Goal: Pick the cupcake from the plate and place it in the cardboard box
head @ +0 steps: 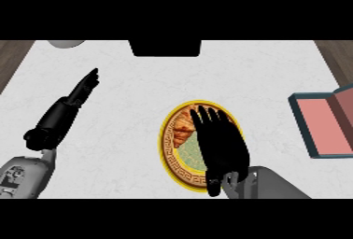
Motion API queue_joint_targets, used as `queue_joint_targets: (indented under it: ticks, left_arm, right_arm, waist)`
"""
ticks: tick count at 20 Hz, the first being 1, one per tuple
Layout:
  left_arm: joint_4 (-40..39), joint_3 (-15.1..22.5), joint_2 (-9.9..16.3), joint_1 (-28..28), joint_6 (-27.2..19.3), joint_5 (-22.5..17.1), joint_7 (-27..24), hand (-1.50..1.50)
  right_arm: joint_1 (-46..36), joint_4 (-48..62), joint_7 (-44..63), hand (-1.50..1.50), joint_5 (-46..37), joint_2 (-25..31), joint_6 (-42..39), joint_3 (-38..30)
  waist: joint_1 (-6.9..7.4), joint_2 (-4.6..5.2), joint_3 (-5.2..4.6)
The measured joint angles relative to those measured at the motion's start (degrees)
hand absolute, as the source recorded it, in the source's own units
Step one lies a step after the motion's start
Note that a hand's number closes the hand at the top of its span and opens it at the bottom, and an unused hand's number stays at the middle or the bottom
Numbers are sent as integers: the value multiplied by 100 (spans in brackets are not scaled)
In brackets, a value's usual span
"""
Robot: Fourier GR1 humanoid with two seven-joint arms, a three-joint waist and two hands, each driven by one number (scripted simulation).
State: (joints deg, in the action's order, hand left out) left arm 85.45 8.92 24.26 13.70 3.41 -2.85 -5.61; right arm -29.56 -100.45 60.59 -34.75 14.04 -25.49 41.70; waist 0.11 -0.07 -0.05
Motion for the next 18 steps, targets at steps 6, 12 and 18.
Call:
queue_joint_targets:
  ticks: [6,12,18]
  left_arm:
    - [93,-26,-117,3,11,106,105,0]
    - [219,-166,-134,-126,136,129,112,0]
    - [298,-300,-279,-135,247,289,186,0]
  right_arm:
    - [136,436,-136,-150,-461,-244,-84,20]
    - [362,710,-324,-150,-891,-328,-166,-104]
    - [644,973,-636,-150,-1312,-550,-227,-297]
  waist:
    - [-4,-1,2]
    - [-3,1,3]
    - [-5,3,4]
